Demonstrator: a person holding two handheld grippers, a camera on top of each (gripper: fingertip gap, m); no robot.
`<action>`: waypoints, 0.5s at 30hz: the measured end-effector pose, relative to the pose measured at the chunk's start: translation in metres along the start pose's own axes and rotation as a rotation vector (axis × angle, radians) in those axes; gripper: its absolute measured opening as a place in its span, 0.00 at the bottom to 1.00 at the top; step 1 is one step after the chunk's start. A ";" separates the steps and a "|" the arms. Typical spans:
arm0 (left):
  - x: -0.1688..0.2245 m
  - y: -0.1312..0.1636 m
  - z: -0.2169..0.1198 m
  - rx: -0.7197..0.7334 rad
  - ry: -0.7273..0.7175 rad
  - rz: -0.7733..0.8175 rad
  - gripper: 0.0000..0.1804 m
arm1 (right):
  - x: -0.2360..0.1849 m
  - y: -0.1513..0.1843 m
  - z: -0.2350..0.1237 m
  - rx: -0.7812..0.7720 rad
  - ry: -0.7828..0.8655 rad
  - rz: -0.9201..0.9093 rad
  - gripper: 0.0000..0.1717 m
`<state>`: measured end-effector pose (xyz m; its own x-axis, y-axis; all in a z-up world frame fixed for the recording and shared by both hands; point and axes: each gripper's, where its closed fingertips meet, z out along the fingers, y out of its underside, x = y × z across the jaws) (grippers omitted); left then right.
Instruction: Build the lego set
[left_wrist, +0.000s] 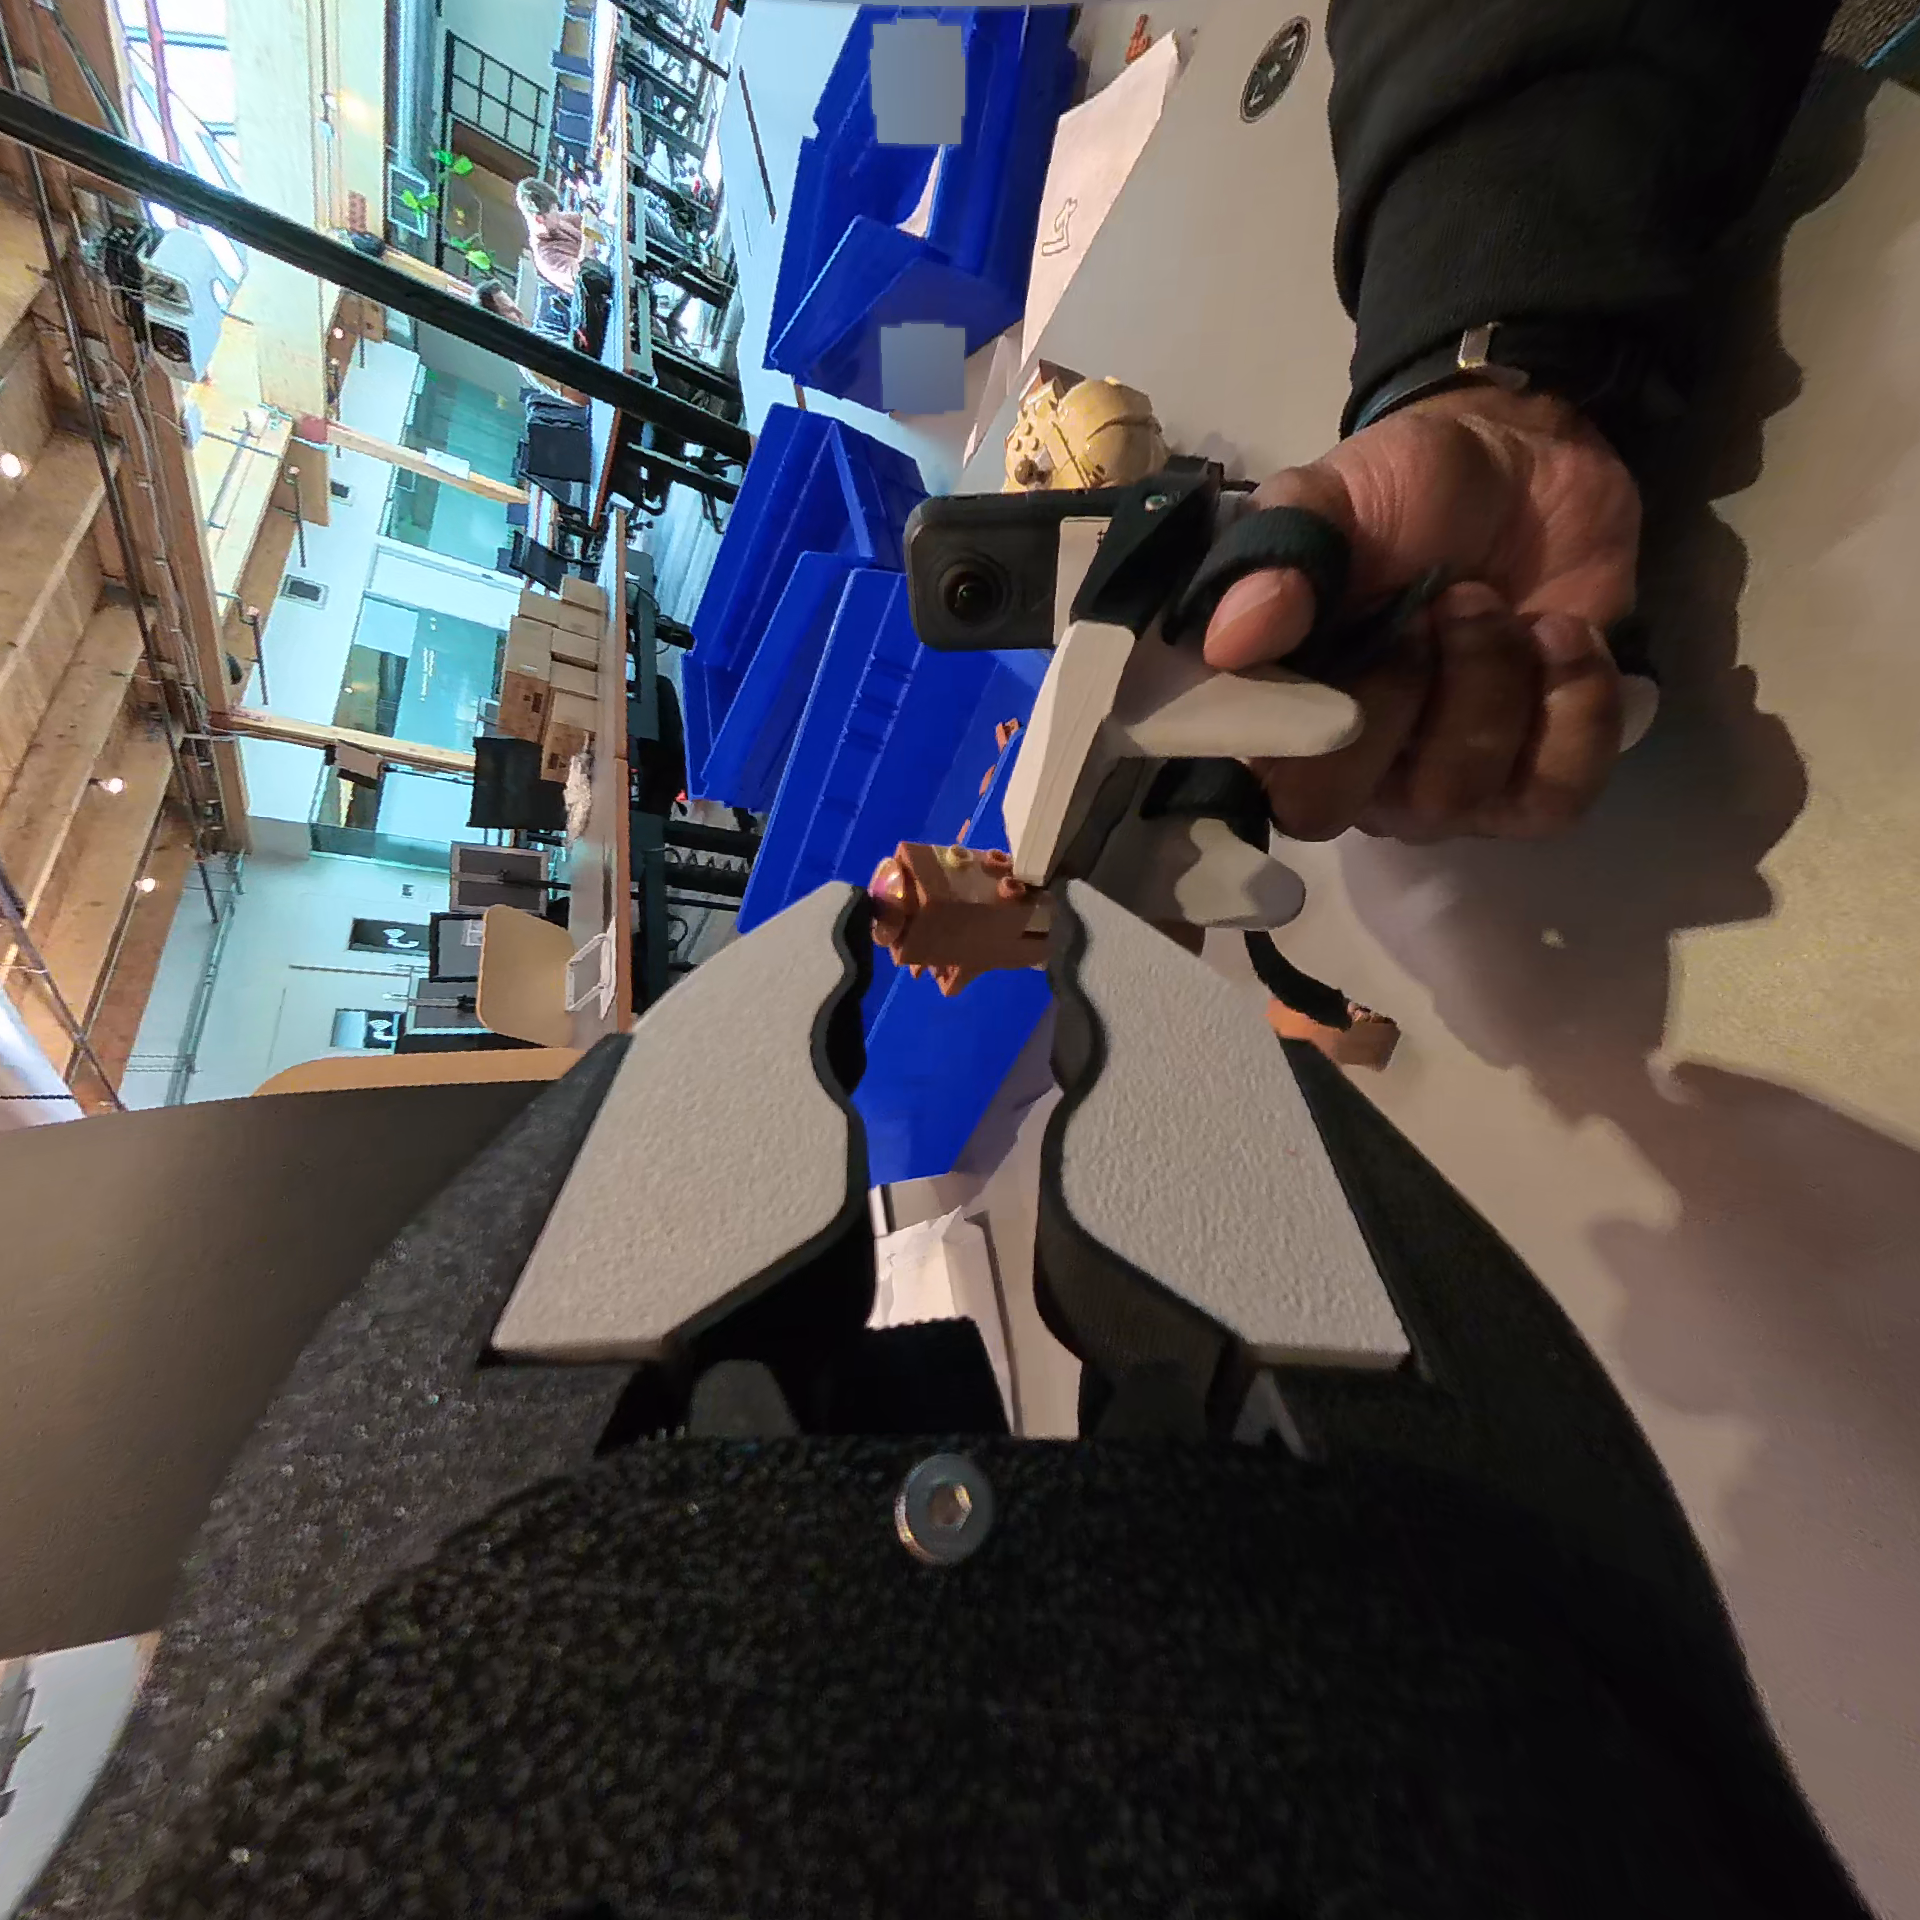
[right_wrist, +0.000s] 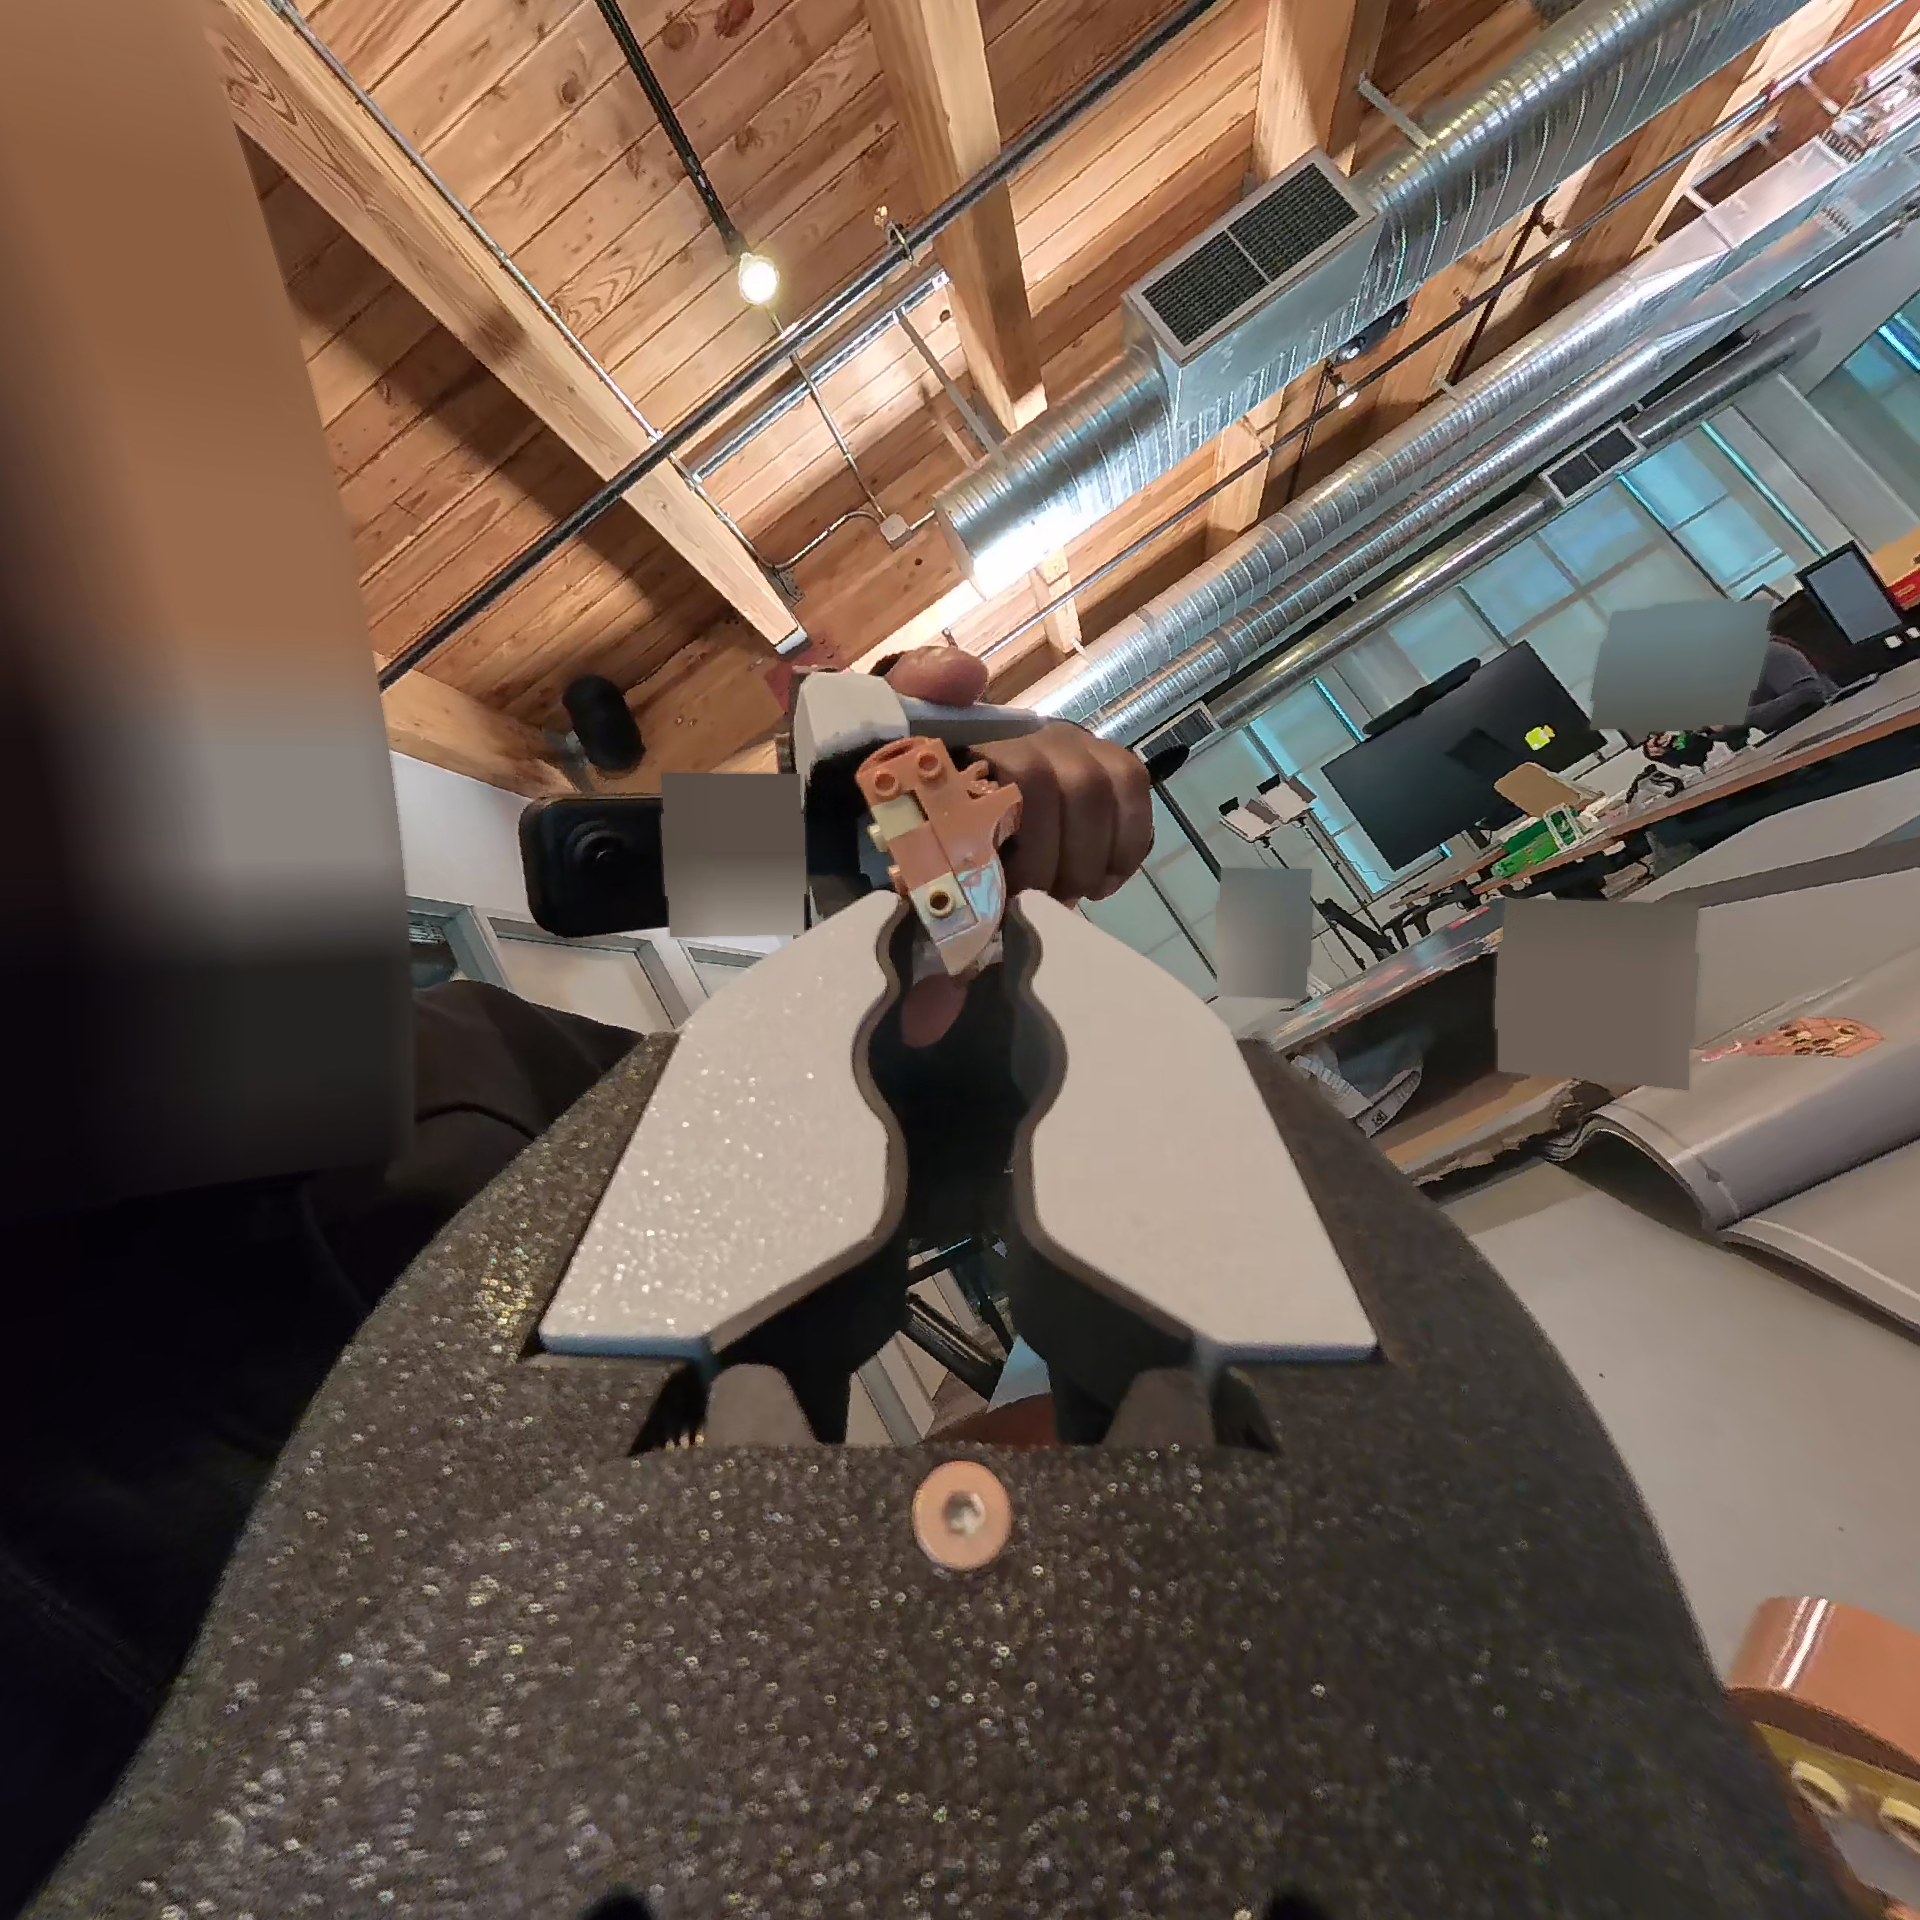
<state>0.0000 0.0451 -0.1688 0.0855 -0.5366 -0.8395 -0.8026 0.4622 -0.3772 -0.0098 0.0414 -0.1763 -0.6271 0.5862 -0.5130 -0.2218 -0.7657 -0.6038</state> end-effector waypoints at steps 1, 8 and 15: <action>0.000 0.001 0.000 -0.006 -0.002 0.006 0.18 | 0.000 0.000 0.000 0.000 0.001 0.001 0.09; 0.001 0.001 0.000 -0.035 -0.005 0.066 0.17 | 0.000 0.002 0.000 -0.009 0.000 -0.007 0.09; 0.004 0.002 -0.002 -0.064 0.027 0.116 0.16 | 0.000 0.005 0.001 -0.034 0.005 -0.016 0.09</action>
<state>-0.0021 0.0424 -0.1725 -0.0251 -0.5016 -0.8647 -0.8421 0.4767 -0.2521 -0.0114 0.0370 -0.1792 -0.6195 0.6001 -0.5061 -0.2067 -0.7467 -0.6322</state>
